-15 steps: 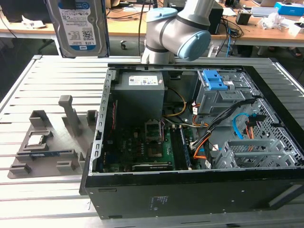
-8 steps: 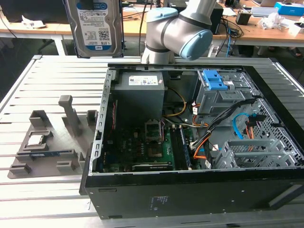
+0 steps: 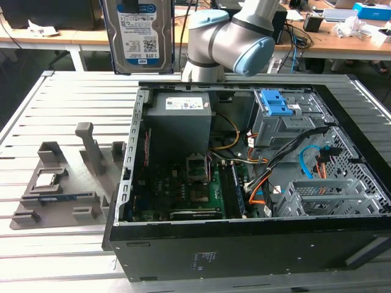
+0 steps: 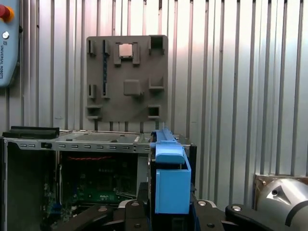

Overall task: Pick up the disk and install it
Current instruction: 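Pick up the disk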

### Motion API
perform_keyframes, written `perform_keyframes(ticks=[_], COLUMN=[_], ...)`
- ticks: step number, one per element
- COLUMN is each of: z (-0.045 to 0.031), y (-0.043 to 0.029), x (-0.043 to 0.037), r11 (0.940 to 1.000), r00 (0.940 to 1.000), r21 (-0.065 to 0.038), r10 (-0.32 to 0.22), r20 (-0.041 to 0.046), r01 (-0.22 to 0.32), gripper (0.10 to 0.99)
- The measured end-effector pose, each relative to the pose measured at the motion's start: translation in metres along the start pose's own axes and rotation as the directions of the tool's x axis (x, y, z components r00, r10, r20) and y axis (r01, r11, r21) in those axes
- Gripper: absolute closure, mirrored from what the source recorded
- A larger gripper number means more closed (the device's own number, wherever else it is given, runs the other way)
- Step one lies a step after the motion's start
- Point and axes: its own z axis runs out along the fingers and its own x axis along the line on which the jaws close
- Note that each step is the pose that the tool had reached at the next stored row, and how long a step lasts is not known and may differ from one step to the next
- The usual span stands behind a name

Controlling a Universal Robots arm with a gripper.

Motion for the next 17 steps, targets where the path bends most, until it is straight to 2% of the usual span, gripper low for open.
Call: perform_keyframes(ticks=[5,7,9,14,15,17], z=[0.0005,0.0006,0.0009,0.0013,0.0015,0.0017], y=[-0.0281,-0.0359,-0.0506,-0.0770,-0.0857,-0.0964], x=[0.0008,0.0010,0.0013,0.0016,0.0017,0.0018], r11=[1.0000,1.0000,1.0000,1.0000,1.0000,1.0000], r00=[1.0000,1.0000,1.0000,1.0000,1.0000,1.0000], r21=[0.000,0.000,0.000,0.000,0.000,0.000], r10=[0.000,0.000,0.000,0.000,0.000,0.000], r20=[0.0000,0.0000,0.0000,0.0001,0.0000,0.0000], r01=[0.000,0.000,0.000,0.000,0.000,0.000], gripper=[0.725,0.725,0.725,0.725,0.725,0.725])
